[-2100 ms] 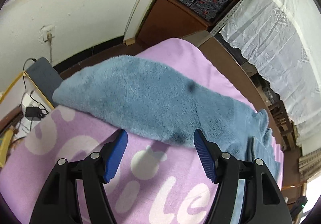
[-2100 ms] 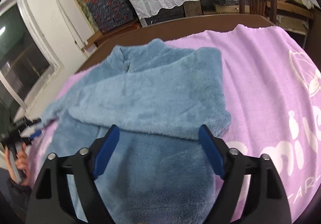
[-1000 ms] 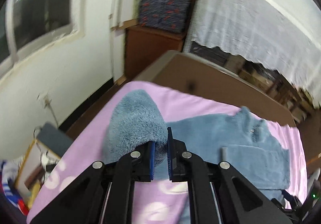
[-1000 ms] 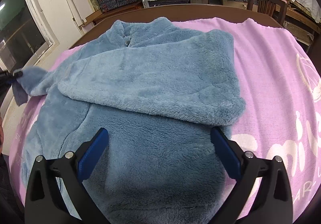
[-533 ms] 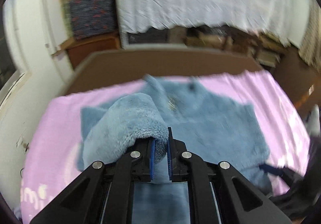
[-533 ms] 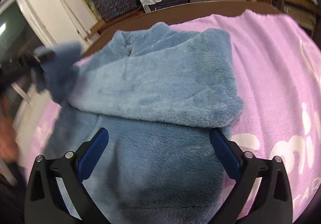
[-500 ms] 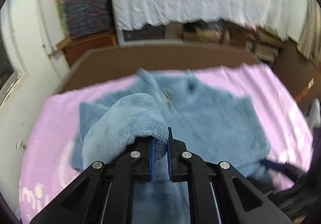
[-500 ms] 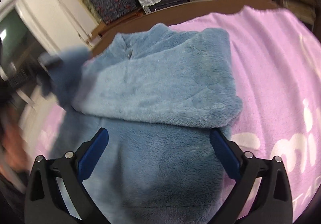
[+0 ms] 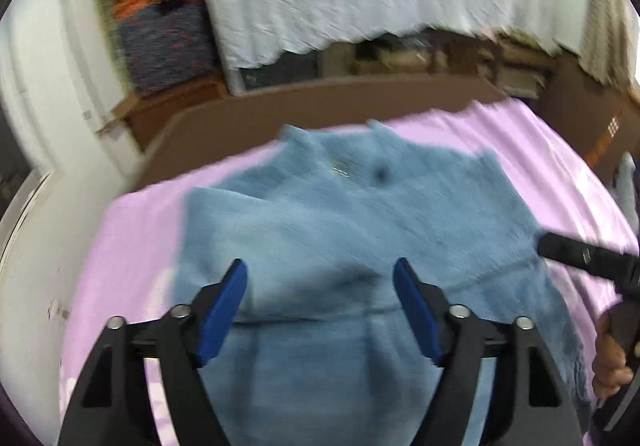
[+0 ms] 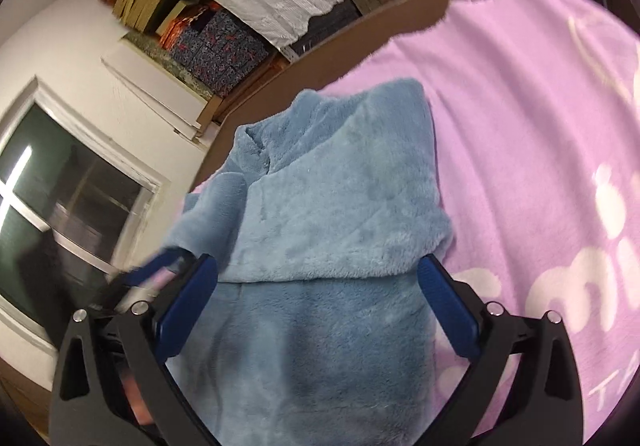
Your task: Fold large clothes
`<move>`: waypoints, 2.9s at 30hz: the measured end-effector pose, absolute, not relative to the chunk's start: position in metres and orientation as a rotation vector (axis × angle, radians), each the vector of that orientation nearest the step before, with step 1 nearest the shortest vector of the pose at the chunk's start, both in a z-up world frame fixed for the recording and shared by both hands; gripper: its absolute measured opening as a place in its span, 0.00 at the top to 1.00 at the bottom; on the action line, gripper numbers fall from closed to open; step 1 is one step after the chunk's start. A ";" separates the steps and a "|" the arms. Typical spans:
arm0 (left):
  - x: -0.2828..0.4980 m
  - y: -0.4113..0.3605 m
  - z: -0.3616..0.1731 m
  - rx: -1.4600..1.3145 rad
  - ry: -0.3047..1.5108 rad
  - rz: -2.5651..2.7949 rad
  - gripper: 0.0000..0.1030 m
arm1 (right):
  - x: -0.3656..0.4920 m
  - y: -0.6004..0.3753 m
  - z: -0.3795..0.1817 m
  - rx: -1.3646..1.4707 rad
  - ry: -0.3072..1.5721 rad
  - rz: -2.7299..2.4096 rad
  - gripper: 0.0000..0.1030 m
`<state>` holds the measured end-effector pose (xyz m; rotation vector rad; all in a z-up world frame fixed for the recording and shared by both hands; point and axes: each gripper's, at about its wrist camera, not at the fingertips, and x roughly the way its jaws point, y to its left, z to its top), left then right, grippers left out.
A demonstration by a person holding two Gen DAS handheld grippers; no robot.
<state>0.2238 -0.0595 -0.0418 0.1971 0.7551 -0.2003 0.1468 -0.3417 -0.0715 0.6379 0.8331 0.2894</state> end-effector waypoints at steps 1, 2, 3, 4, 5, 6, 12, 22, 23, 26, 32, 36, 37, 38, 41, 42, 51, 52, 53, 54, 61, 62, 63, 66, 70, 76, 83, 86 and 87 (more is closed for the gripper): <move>0.229 -0.045 -0.037 0.168 0.745 -0.171 0.23 | 0.146 -0.340 -0.069 0.612 0.821 0.282 0.06; 0.237 -0.028 -0.033 0.130 0.744 -0.139 0.23 | 0.145 -0.336 -0.067 0.585 0.808 0.274 0.07; 0.244 -0.011 -0.029 0.084 0.747 -0.110 0.23 | 0.143 -0.334 -0.066 0.560 0.797 0.271 0.11; 0.251 0.005 -0.028 0.039 0.753 -0.088 0.23 | 0.142 -0.330 -0.064 0.522 0.782 0.271 0.15; 0.258 0.020 -0.029 -0.004 0.761 -0.072 0.23 | 0.140 -0.325 -0.062 0.493 0.774 0.273 0.16; 0.264 0.032 -0.031 -0.026 0.774 -0.056 0.23 | 0.138 -0.321 -0.060 0.465 0.764 0.277 0.18; 0.305 0.056 -0.072 0.024 0.904 0.068 0.24 | 0.126 -0.284 -0.045 0.255 0.673 0.320 0.29; 0.317 0.063 -0.105 0.045 0.963 0.040 0.20 | 0.136 -0.161 -0.027 -0.138 0.619 0.396 0.29; 0.318 0.065 -0.105 0.031 0.971 0.032 0.19 | 0.141 -0.148 -0.028 -0.185 0.616 0.394 0.29; 0.322 0.073 -0.107 -0.014 0.997 0.009 0.19 | 0.151 -0.111 -0.036 -0.337 0.602 0.377 0.29; 0.321 0.072 -0.107 -0.007 0.996 0.007 0.17 | 0.168 -0.067 -0.060 -0.606 0.572 0.305 0.34; 0.319 0.070 -0.107 0.009 0.988 0.017 0.16 | 0.189 -0.085 -0.059 -0.504 0.667 0.312 0.89; 0.319 0.069 -0.107 0.011 0.987 0.019 0.16 | 0.193 -0.105 -0.049 -0.370 0.680 0.326 0.89; 0.319 0.069 -0.107 0.013 0.986 0.020 0.16 | 0.195 -0.120 -0.044 -0.285 0.690 0.330 0.89; 0.318 0.068 -0.107 0.020 0.982 0.023 0.16 | 0.204 -0.199 -0.034 0.111 0.745 0.272 0.89; 0.317 0.068 -0.107 0.024 0.981 0.024 0.16 | 0.206 -0.231 -0.040 0.254 0.776 0.237 0.89; 0.310 0.063 -0.099 0.061 0.936 0.046 0.17 | 0.194 -0.344 -0.089 0.735 0.835 0.208 0.62; 0.308 0.063 -0.094 0.055 0.917 0.040 0.17 | 0.195 -0.341 -0.082 0.702 0.811 0.193 0.64; 0.303 0.063 -0.086 0.044 0.881 0.029 0.17 | 0.193 -0.338 -0.076 0.667 0.783 0.171 0.67; 0.300 0.062 -0.079 0.034 0.851 0.016 0.17 | 0.193 -0.336 -0.071 0.634 0.756 0.153 0.76; 0.290 0.025 -0.068 -0.015 0.816 -0.278 0.17 | 0.215 -0.284 -0.048 0.427 0.735 0.227 0.82; 0.293 0.019 -0.075 0.012 0.839 -0.290 0.17 | 0.215 -0.277 -0.048 0.427 0.748 0.250 0.82; 0.295 0.011 -0.082 0.046 0.869 -0.300 0.17 | 0.220 -0.267 -0.052 0.430 0.766 0.283 0.82; 0.302 -0.003 -0.102 0.143 0.930 -0.267 0.14 | 0.227 -0.250 -0.064 0.428 0.814 0.340 0.81; 0.302 -0.001 -0.102 0.129 0.935 -0.272 0.12 | 0.231 -0.265 -0.088 0.488 0.888 0.306 0.94; 0.295 0.007 -0.097 0.113 0.924 -0.268 0.13 | 0.217 -0.336 -0.104 0.674 0.865 0.217 1.00; 0.274 0.033 -0.068 -0.012 0.887 -0.320 0.13 | 0.172 -0.357 -0.077 0.664 0.761 0.193 0.92; 0.272 0.037 -0.069 -0.034 0.910 -0.336 0.13 | 0.159 -0.346 -0.067 0.631 0.746 0.253 0.91; 0.271 0.037 -0.072 -0.035 0.922 -0.332 0.13 | 0.153 -0.343 -0.068 0.622 0.757 0.266 0.90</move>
